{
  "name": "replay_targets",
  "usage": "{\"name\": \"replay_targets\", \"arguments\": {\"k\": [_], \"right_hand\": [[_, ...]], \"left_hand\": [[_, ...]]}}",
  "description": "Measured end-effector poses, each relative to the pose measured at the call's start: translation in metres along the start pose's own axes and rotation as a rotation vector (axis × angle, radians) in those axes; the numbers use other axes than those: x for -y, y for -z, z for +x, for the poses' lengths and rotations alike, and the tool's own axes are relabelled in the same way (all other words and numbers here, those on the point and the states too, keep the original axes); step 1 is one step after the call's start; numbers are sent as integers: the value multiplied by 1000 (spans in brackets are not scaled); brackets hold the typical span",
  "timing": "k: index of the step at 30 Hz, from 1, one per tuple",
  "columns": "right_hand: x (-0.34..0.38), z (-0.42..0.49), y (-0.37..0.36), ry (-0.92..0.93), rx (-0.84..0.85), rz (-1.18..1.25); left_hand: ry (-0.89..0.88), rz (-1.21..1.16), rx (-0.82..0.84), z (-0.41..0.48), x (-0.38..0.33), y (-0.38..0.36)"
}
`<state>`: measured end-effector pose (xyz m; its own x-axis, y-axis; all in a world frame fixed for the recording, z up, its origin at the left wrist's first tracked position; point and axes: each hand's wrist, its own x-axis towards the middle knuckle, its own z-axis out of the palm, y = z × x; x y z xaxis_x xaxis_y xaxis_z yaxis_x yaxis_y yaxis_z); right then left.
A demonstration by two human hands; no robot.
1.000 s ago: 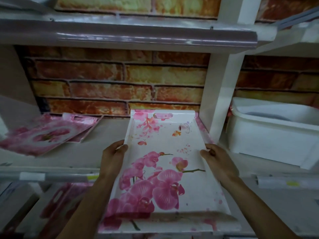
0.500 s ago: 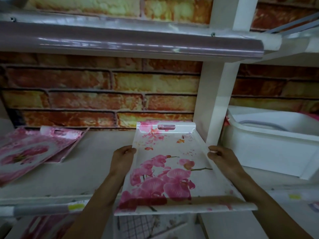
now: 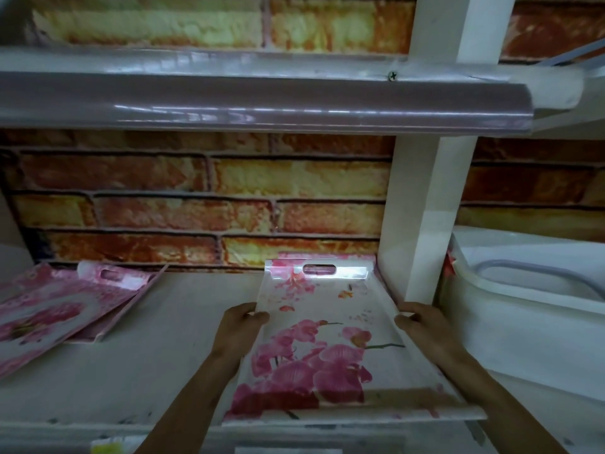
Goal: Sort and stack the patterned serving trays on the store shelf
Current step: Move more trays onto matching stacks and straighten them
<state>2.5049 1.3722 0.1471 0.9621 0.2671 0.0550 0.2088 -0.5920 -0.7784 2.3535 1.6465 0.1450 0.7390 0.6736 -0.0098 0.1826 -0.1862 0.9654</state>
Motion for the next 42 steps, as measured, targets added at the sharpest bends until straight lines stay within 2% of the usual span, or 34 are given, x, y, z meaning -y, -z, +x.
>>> {"name": "replay_targets", "arguments": {"k": [13,21,29,35,42], "right_hand": [[-10,18,1,83,86,-36],[-15,21,8,160,206,-95],[-17,25,4,152,149,-194],[-22,27,2,157,177,-246],[-32,26,-14,179,31,-327]], "left_hand": [[-6,67,-35,31,13,-22],[-12,122,-31,42,13,-30],[-29,179,-54,51,13,-31],[32,274,-68,61,20,-38],[39,241,-103,67,30,-46]]}}
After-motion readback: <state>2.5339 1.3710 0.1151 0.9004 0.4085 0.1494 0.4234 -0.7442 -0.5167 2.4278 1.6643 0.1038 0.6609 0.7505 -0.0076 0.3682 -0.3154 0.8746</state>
